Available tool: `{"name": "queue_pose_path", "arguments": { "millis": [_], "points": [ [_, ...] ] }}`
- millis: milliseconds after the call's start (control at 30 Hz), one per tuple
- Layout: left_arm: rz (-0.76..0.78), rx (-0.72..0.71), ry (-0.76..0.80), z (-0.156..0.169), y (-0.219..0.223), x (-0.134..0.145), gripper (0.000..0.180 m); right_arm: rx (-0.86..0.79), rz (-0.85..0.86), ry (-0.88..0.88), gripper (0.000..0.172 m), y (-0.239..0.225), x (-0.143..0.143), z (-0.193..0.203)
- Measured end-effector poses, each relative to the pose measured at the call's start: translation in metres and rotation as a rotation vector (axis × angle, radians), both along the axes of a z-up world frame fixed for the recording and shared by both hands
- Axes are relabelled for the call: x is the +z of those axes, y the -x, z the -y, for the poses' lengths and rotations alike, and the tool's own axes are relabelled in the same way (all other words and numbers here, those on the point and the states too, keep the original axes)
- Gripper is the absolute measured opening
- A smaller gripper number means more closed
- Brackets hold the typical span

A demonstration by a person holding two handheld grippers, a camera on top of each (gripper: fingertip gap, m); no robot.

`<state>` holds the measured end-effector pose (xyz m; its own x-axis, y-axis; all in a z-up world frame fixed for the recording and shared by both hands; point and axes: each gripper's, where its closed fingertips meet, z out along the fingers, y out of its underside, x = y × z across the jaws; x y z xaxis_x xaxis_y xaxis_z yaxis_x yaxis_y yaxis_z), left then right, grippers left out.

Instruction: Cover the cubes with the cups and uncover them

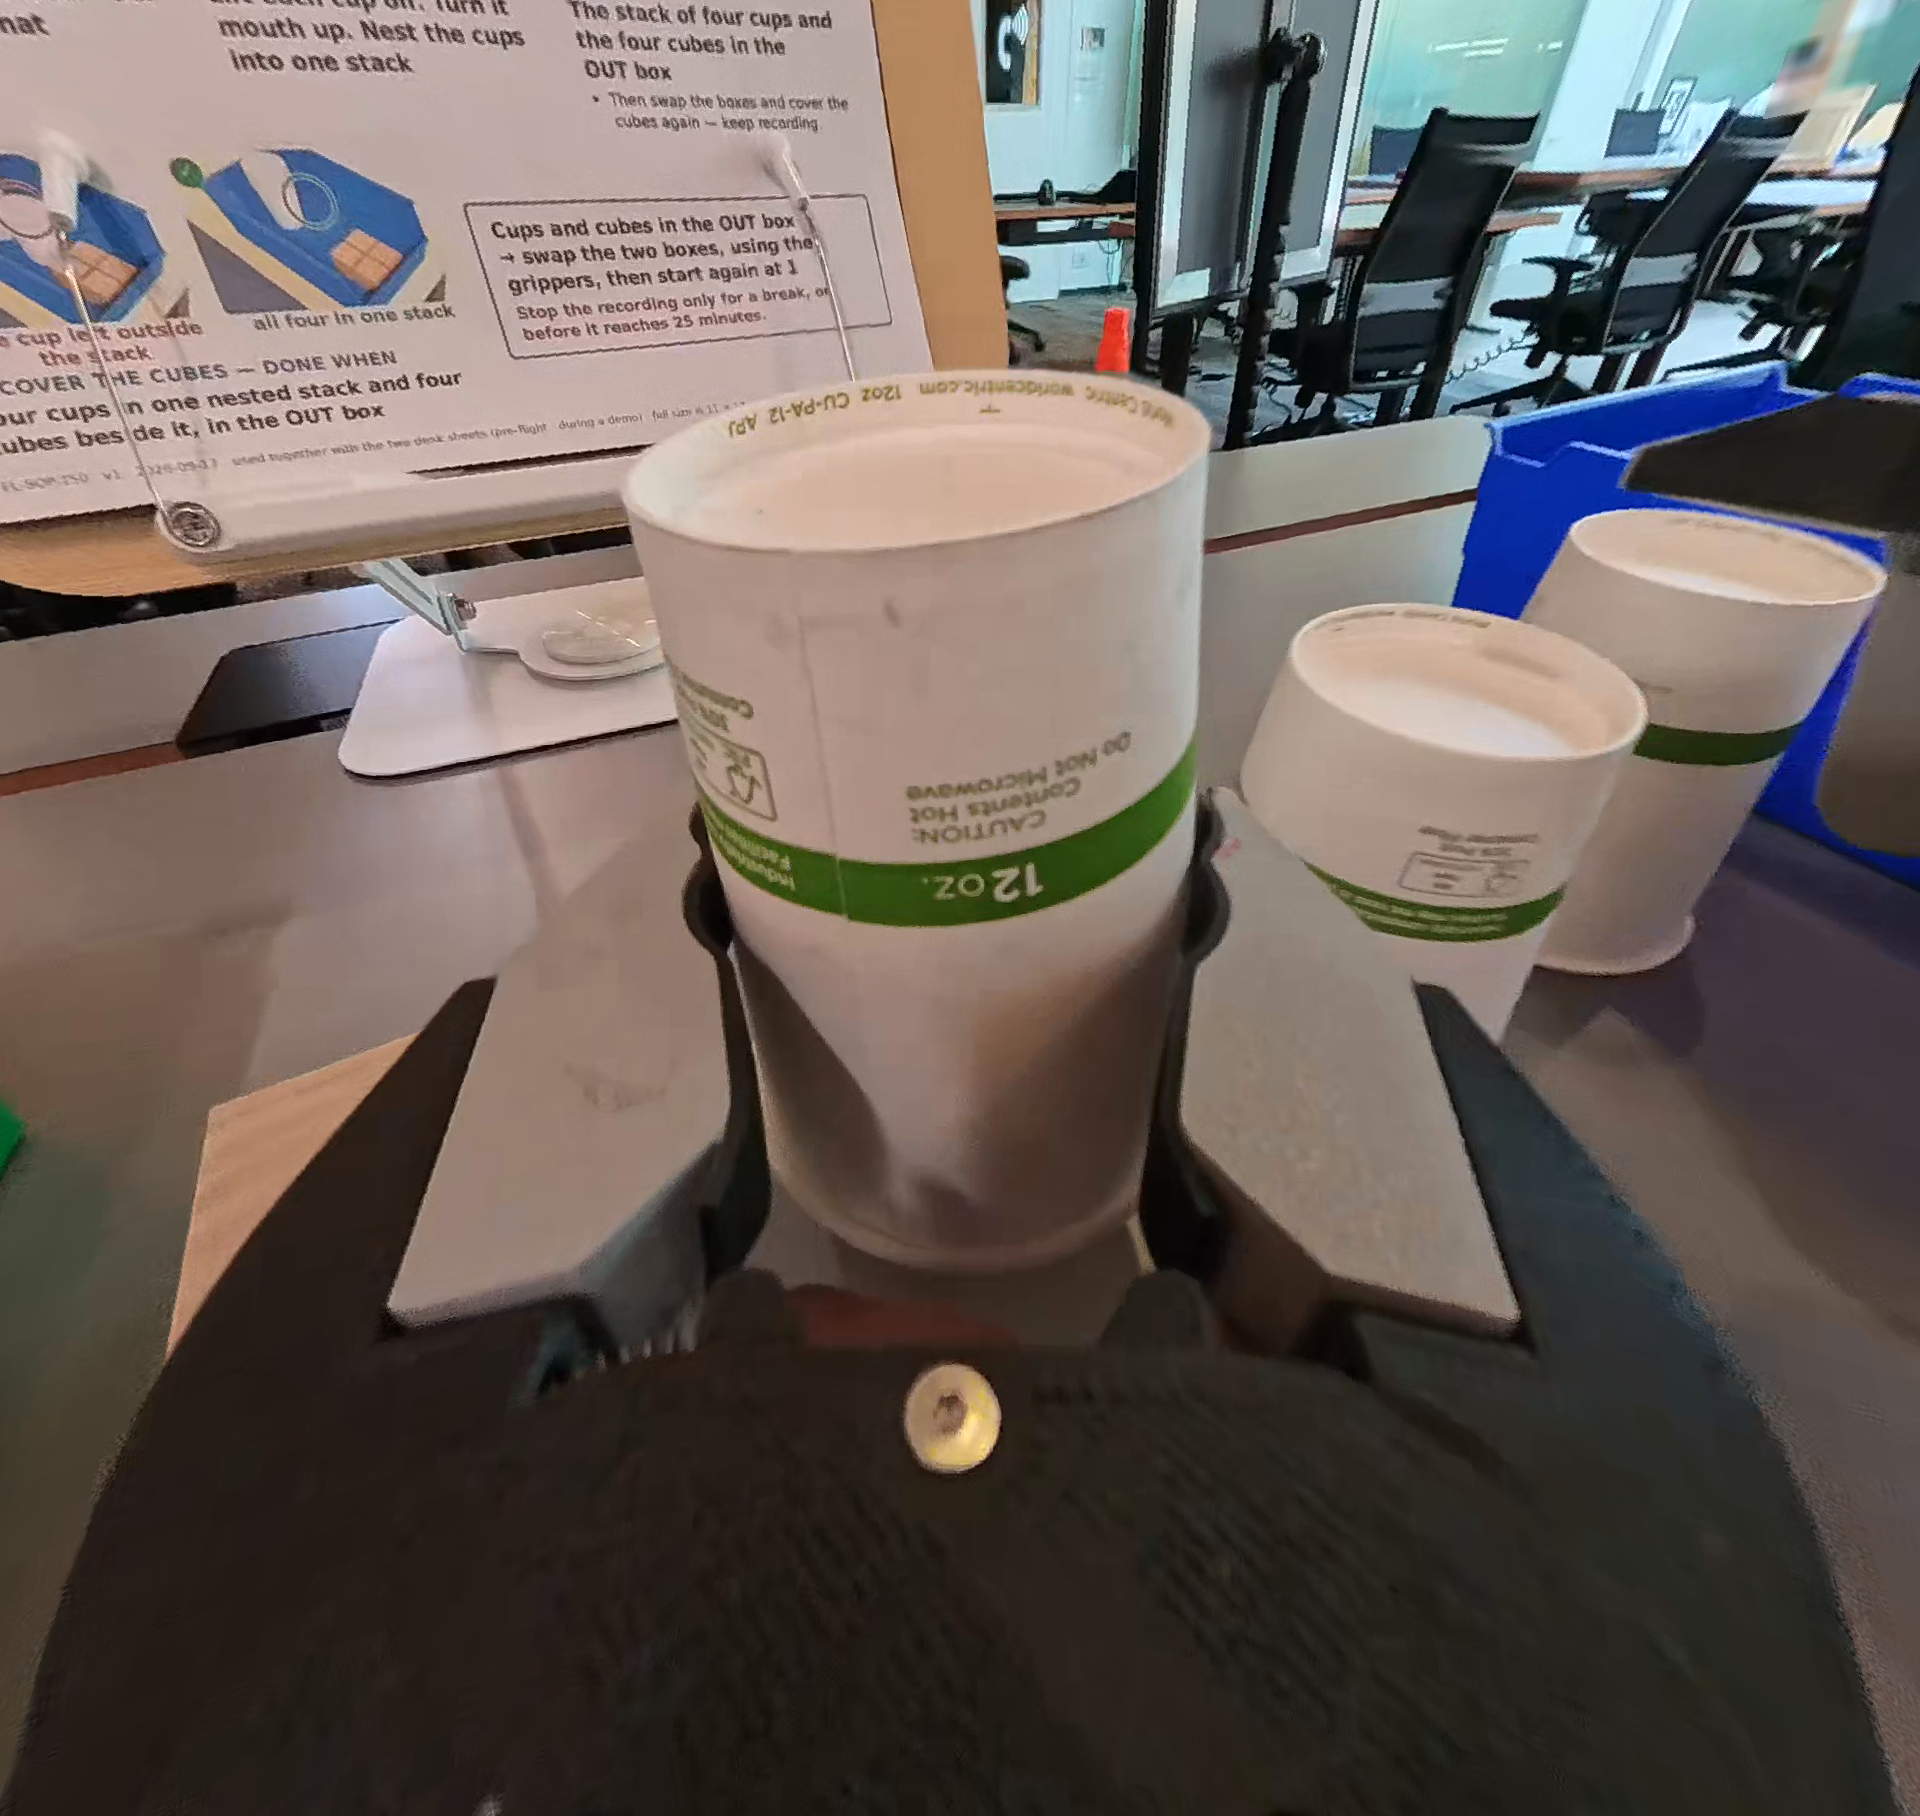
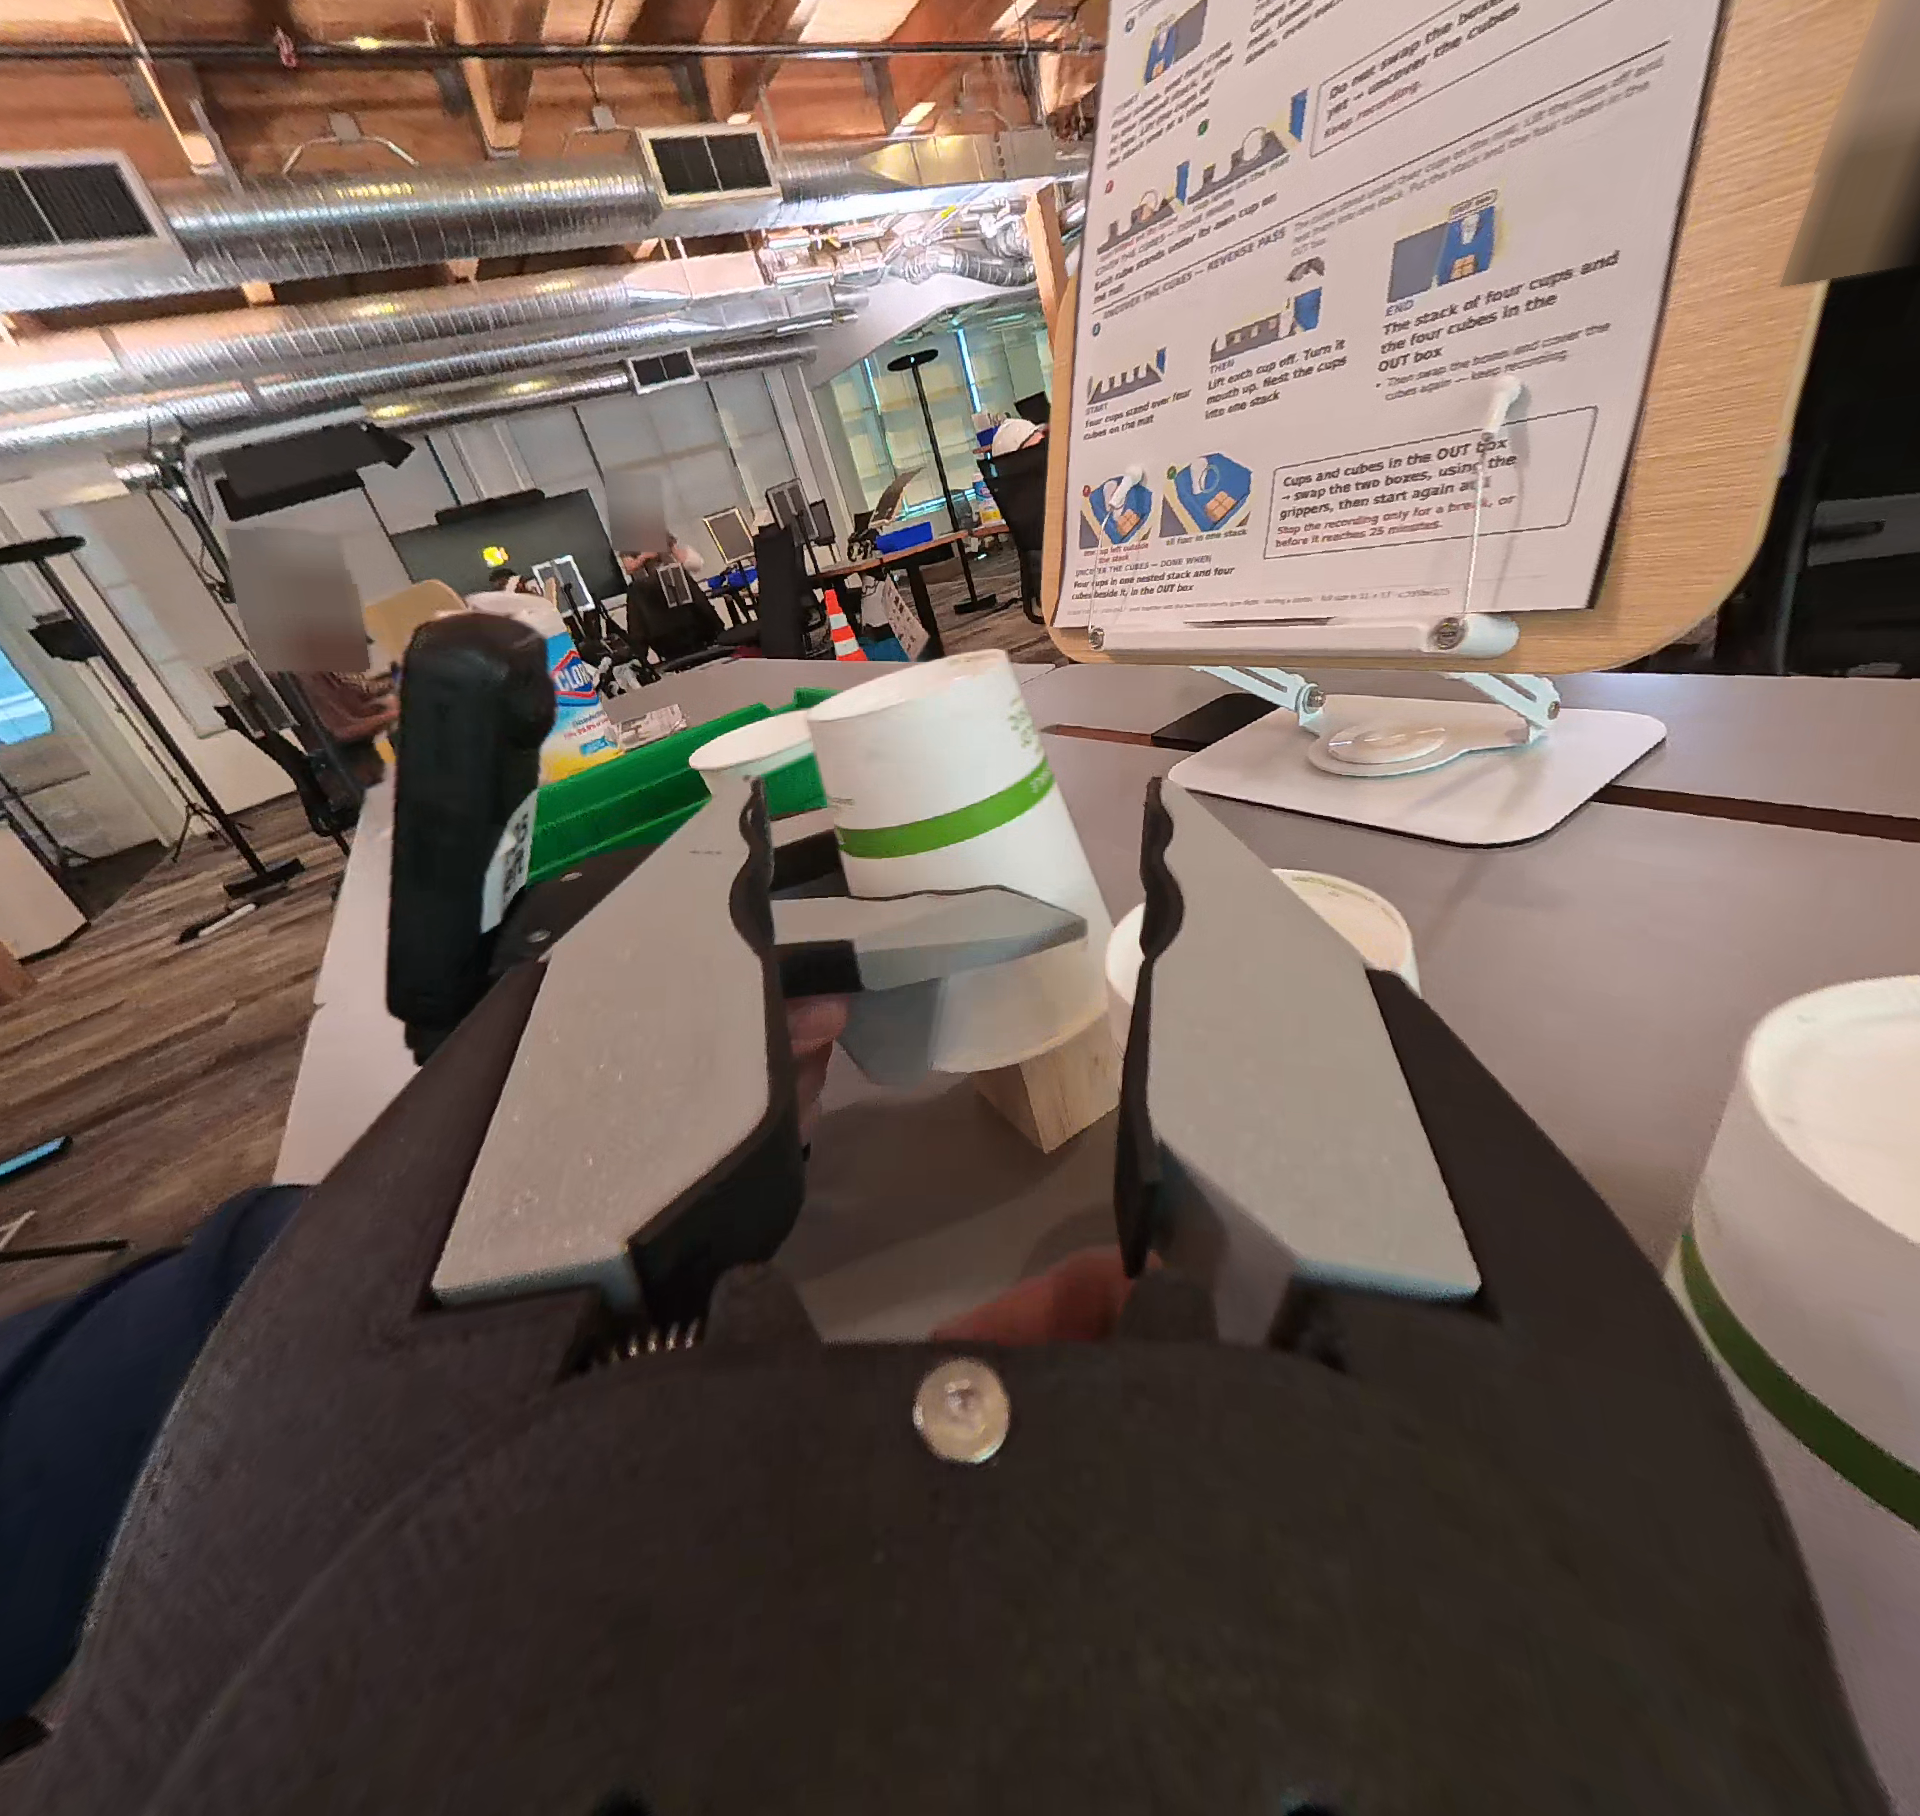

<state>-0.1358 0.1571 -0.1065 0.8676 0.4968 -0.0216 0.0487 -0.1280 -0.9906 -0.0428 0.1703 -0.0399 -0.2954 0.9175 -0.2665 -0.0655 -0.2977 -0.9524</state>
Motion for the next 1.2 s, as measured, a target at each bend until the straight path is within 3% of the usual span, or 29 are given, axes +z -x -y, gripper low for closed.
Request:
{"name": "queue_pose_path", "arguments": {
  "millis": [233,467,867,1067,1200],
  "points": [
    [0.084,-0.001,0.063,-0.004,0.013,-0.021,0.089,-0.008,0.012,-0.118,0.067,0.003,-0.007,0.013],
    [0.162,-0.002,0.098,-0.002,0.014,-0.031,0.090,-0.013,0.015,-0.092,0.067,0.003,-0.007,0.009],
    [0.077,0.012,0.024,0.006,0.002,-0.016,0.082,-0.005,0.018,-0.110,0.067,0.003,-0.008,0.013],
    [0.055,0.049,-0.003,0.012,0.003,-0.010,0.089,-0.008,0.007,-0.096,0.067,0.001,-0.005,0.011],
    [0.010,0.105,-0.083,0.025,0.009,0.009,0.089,-0.011,0.003,-0.094,0.067,0.001,-0.004,0.010]
  ]
}}
